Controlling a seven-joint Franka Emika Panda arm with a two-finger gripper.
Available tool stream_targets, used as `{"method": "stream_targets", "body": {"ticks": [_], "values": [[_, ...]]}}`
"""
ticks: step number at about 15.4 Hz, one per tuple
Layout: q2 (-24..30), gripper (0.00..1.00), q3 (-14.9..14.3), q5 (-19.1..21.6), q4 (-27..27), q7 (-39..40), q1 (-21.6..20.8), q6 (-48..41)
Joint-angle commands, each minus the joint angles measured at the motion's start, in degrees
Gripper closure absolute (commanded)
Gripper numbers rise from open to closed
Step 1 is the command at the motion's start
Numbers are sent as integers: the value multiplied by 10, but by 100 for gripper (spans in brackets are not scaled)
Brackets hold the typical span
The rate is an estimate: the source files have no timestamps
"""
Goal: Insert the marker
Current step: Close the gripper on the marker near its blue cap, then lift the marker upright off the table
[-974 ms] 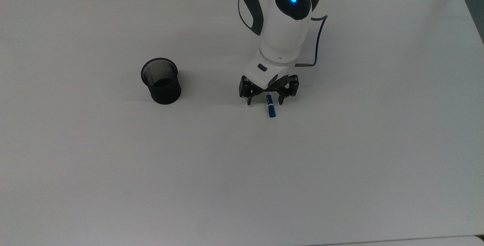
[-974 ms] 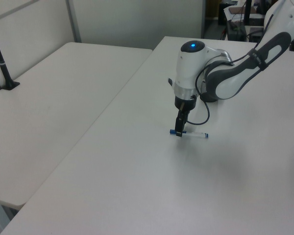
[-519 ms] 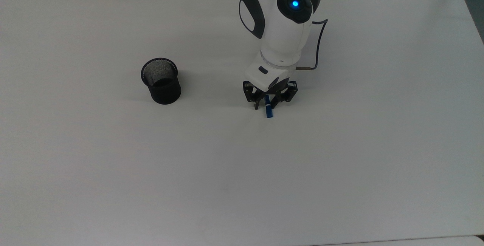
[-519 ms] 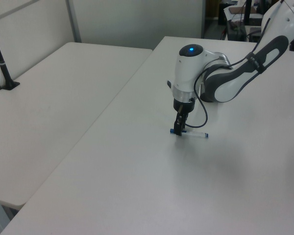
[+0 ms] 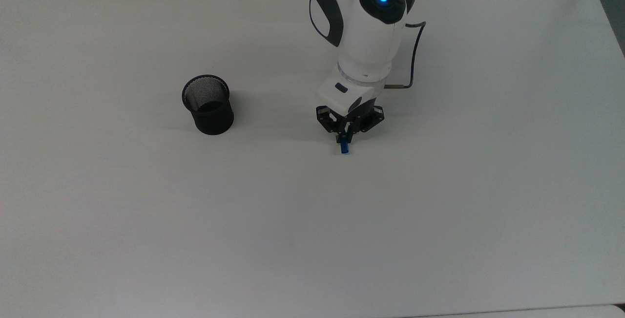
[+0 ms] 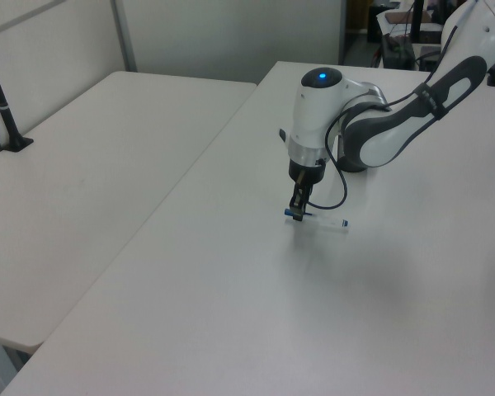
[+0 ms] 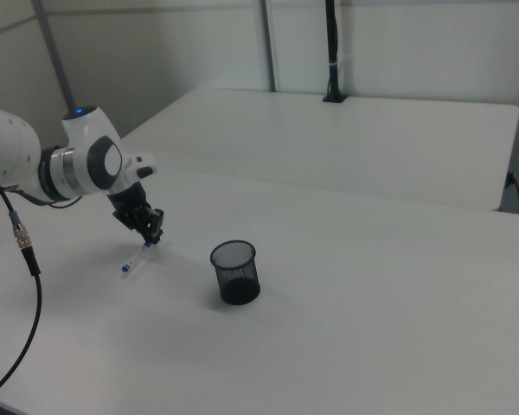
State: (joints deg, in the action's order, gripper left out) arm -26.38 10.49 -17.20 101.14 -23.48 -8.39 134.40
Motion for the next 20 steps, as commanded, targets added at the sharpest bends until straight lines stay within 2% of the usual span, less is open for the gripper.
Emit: {"method": "stream_targets", "body": {"ticks": [1, 4, 7, 13, 16, 20], "values": [[77, 100, 1, -4, 31, -12, 5, -22], [138, 100, 1, -2, 51, -11, 32, -35], [204, 100, -1, 1, 106, -9, 57, -20], [340, 100, -4, 1, 255, -9, 122, 126], [373, 100, -6, 0, 298, -7, 156, 209], [377, 100, -6, -16, 341, 21, 204, 314]]}}
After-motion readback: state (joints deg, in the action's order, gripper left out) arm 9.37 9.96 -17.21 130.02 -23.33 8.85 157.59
